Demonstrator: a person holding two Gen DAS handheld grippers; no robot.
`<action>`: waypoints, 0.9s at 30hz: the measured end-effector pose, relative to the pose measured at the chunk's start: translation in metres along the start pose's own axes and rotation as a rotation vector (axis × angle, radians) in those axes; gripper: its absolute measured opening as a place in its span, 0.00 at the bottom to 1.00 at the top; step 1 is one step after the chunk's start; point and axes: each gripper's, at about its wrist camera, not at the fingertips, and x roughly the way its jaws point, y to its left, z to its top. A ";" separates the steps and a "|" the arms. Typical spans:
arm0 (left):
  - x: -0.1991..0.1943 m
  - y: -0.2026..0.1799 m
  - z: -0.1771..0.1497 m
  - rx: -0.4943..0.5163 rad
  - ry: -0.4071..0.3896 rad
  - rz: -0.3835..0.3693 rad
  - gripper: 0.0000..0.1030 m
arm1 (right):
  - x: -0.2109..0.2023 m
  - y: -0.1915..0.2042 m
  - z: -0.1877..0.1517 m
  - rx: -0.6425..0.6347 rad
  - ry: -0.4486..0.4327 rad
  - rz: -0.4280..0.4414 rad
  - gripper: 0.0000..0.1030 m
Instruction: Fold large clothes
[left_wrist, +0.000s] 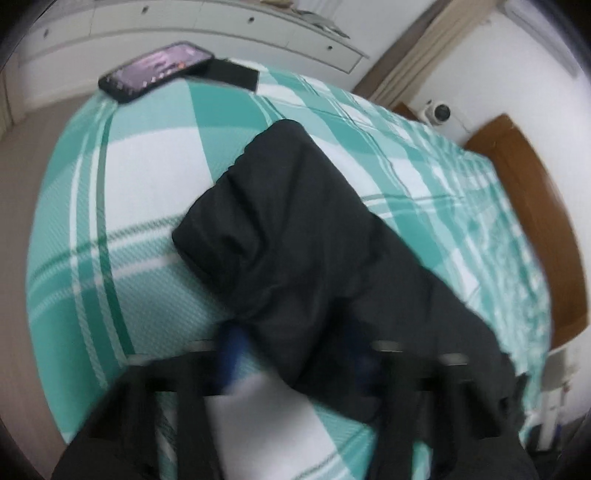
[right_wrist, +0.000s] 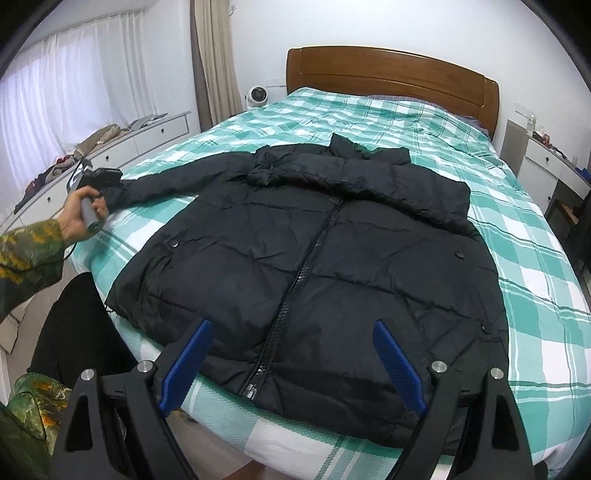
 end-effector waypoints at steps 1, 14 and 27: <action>-0.001 -0.003 0.001 0.022 -0.004 0.001 0.14 | 0.002 0.001 0.000 0.000 0.006 0.003 0.88; -0.145 -0.174 -0.054 0.658 -0.340 -0.136 0.06 | 0.008 -0.010 -0.005 0.076 0.007 0.050 0.88; -0.165 -0.303 -0.278 1.177 -0.182 -0.412 0.06 | -0.008 -0.053 -0.016 0.208 -0.035 -0.002 0.88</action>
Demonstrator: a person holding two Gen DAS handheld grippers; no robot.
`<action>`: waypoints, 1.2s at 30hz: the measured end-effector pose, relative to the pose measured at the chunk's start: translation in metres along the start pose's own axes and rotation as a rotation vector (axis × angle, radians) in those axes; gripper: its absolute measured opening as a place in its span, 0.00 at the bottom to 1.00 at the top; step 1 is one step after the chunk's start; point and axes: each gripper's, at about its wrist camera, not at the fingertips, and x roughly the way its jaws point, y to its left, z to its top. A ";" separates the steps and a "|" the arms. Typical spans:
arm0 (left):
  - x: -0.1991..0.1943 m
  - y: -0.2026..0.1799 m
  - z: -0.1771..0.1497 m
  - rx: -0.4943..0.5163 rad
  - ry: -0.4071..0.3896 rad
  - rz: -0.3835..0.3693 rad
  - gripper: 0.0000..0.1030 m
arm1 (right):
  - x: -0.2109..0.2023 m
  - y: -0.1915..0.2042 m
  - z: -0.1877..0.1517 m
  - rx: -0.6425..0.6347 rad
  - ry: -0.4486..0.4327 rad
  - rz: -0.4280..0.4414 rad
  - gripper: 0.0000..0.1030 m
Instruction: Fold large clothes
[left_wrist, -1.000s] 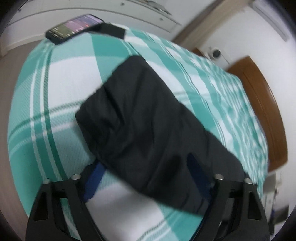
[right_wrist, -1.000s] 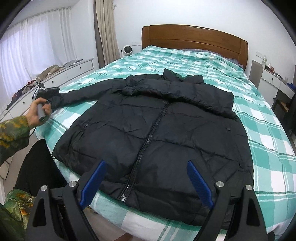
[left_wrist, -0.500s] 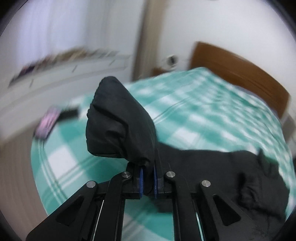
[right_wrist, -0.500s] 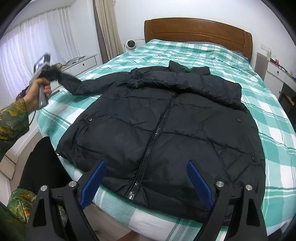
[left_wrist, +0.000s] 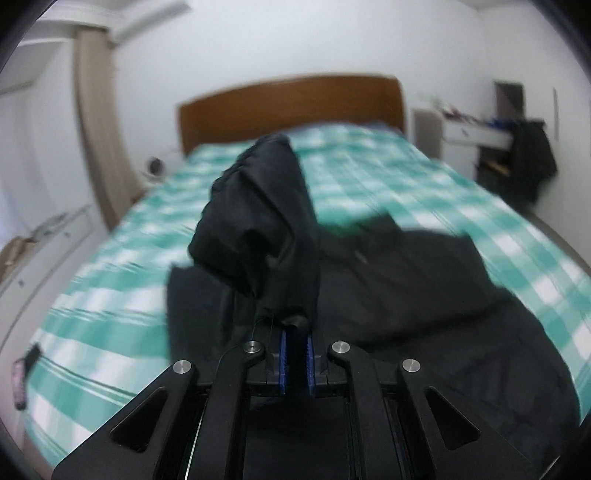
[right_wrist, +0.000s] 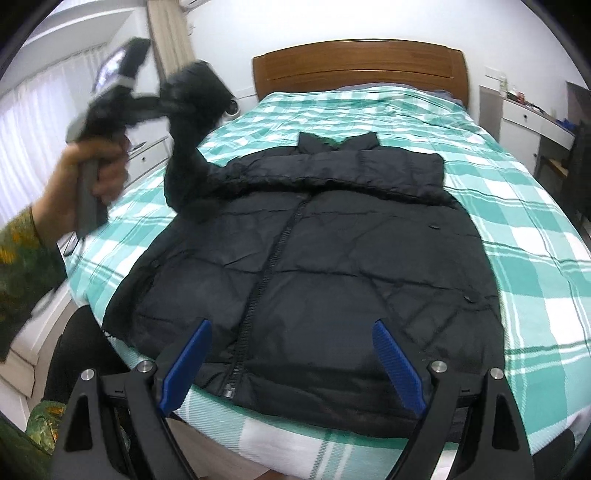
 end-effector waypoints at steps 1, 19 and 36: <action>0.009 -0.013 -0.006 0.011 0.030 -0.017 0.06 | -0.002 -0.005 0.000 0.013 -0.002 -0.004 0.88; -0.060 -0.022 -0.104 0.051 0.128 -0.155 0.85 | 0.079 -0.077 0.130 0.267 0.003 0.260 0.88; -0.077 0.117 -0.171 -0.353 0.230 -0.020 0.85 | 0.138 -0.063 0.266 0.142 -0.091 0.108 0.14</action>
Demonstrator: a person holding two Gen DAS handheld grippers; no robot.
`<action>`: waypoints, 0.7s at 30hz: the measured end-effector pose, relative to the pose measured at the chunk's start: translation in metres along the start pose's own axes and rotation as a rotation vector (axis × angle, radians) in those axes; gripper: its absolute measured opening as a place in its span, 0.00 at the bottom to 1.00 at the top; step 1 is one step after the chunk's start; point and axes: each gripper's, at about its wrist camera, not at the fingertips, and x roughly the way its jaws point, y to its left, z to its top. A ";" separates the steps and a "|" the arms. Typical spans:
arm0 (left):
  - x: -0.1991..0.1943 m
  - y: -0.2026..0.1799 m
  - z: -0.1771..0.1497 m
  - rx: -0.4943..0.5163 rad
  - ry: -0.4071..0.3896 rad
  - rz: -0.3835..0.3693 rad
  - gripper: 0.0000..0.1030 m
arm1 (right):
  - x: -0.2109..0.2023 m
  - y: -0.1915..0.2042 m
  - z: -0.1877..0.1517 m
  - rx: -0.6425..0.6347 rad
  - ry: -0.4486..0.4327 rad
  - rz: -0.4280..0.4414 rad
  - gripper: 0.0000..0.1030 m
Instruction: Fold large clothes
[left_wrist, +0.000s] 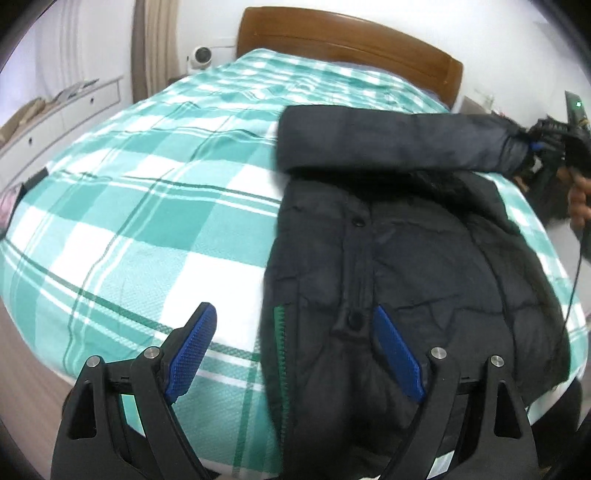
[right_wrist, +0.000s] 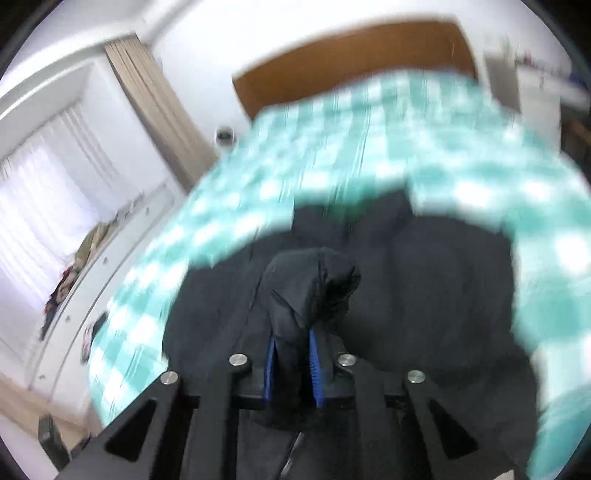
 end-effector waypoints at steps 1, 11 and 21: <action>0.000 0.000 0.002 -0.006 -0.004 -0.002 0.85 | -0.001 -0.011 0.014 0.008 -0.023 -0.023 0.14; 0.024 -0.016 0.015 0.060 0.025 0.018 0.85 | 0.078 -0.145 -0.024 0.210 0.147 -0.245 0.15; 0.048 -0.047 0.113 0.131 -0.048 -0.037 0.92 | 0.043 -0.140 -0.034 0.146 0.086 -0.352 0.69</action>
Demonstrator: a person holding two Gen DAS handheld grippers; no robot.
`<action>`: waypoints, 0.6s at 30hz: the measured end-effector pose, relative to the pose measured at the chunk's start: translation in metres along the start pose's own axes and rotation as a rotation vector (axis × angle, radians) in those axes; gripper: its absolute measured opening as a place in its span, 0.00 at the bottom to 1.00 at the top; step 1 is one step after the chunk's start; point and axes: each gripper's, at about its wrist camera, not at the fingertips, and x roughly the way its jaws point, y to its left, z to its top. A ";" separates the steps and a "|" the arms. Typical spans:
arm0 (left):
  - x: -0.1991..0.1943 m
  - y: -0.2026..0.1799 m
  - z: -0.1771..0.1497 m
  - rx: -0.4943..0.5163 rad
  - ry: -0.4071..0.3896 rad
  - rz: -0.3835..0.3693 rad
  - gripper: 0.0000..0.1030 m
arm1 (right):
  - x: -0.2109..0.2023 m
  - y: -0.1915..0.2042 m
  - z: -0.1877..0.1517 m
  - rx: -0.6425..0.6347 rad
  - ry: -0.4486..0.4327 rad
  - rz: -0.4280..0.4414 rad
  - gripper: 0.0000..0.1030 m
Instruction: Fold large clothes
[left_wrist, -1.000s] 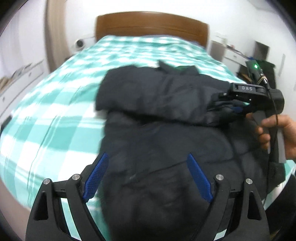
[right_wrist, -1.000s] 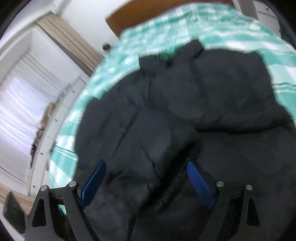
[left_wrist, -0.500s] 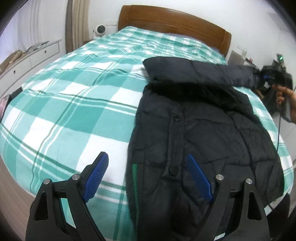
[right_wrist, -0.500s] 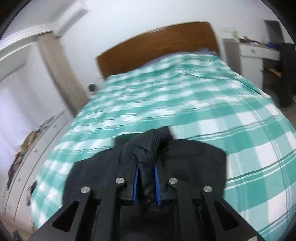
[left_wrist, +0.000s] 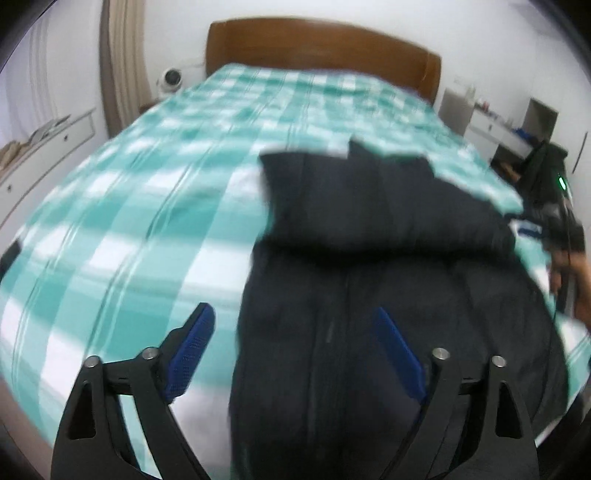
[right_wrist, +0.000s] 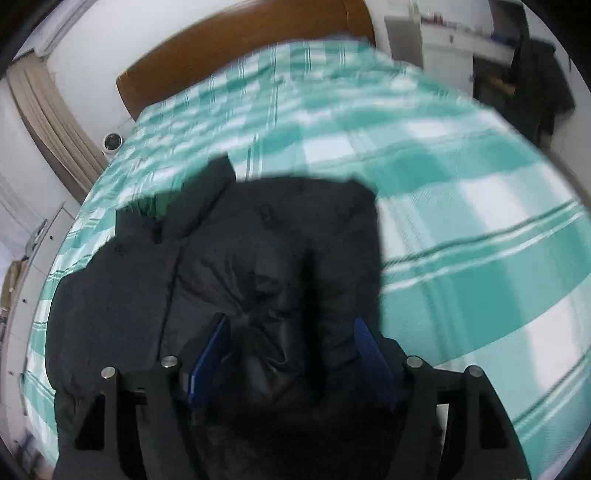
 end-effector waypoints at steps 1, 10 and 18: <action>0.007 -0.003 0.012 0.006 -0.016 -0.002 0.92 | -0.015 0.004 0.003 -0.024 -0.051 -0.005 0.69; 0.141 -0.059 0.082 0.120 0.034 0.018 0.92 | 0.012 0.064 0.000 -0.261 -0.007 0.189 0.69; 0.190 -0.050 0.059 0.084 0.186 -0.021 0.96 | 0.062 0.060 -0.028 -0.286 0.119 0.130 0.69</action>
